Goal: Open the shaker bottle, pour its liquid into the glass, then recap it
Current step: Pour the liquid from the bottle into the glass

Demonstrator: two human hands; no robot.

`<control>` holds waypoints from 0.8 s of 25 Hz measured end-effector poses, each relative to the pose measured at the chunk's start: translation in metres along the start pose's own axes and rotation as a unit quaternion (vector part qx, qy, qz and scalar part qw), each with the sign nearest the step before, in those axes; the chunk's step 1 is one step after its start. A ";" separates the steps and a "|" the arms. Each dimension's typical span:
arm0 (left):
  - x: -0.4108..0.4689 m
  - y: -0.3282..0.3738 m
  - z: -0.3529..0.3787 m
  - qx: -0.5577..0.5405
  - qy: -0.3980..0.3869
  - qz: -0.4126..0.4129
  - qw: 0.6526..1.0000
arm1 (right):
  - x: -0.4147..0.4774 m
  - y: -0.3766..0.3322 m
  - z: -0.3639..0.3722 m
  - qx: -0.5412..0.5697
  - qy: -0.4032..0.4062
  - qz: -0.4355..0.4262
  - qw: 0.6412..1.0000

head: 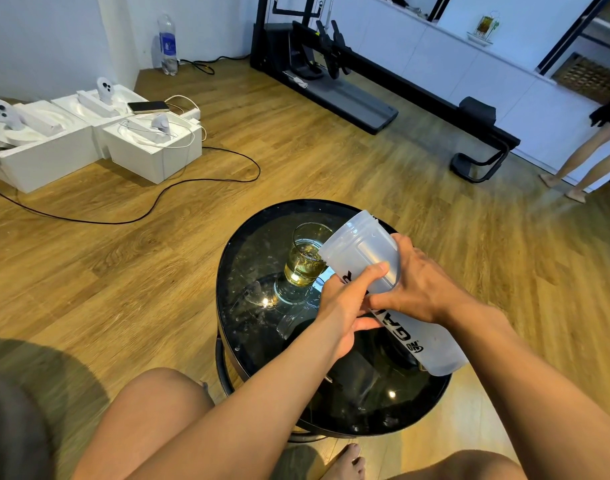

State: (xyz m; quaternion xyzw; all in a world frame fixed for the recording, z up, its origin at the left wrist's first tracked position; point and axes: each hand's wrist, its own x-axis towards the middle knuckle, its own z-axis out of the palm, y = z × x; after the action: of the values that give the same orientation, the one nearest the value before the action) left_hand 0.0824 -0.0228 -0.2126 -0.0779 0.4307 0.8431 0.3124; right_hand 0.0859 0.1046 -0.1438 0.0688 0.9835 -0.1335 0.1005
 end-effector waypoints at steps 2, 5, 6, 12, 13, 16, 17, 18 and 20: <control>0.000 0.000 0.000 -0.001 0.000 -0.001 1.000 | 0.001 0.000 0.000 -0.002 0.002 0.001 1.000; 0.000 0.000 0.001 0.001 0.002 -0.001 1.000 | 0.000 -0.001 -0.001 -0.004 -0.001 0.003 1.000; 0.000 0.000 0.001 0.000 0.002 -0.001 1.000 | 0.000 -0.001 -0.001 -0.004 -0.002 0.002 1.000; 0.001 -0.001 0.000 -0.001 0.001 0.002 1.000 | -0.001 -0.004 -0.003 -0.003 -0.008 0.007 1.000; 0.002 -0.001 0.000 -0.001 0.001 0.003 1.000 | -0.002 -0.004 -0.003 -0.003 -0.008 0.007 1.000; 0.003 -0.001 0.000 0.002 0.002 0.007 1.000 | -0.002 -0.005 -0.003 -0.004 -0.009 0.007 1.000; 0.003 -0.001 0.000 0.002 0.003 0.007 1.000 | -0.002 -0.005 -0.004 -0.004 -0.009 0.007 1.000; 0.003 -0.002 0.000 0.002 0.003 0.007 1.000 | -0.002 -0.005 -0.004 -0.005 -0.009 0.007 1.000; 0.003 -0.001 0.000 0.002 0.003 0.006 1.000 | -0.003 -0.006 -0.004 -0.006 -0.010 0.007 1.000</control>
State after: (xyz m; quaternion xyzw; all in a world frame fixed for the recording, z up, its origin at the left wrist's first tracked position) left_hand 0.0808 -0.0204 -0.2147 -0.0770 0.4339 0.8439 0.3059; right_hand 0.0868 0.1000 -0.1380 0.0736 0.9828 -0.1280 0.1113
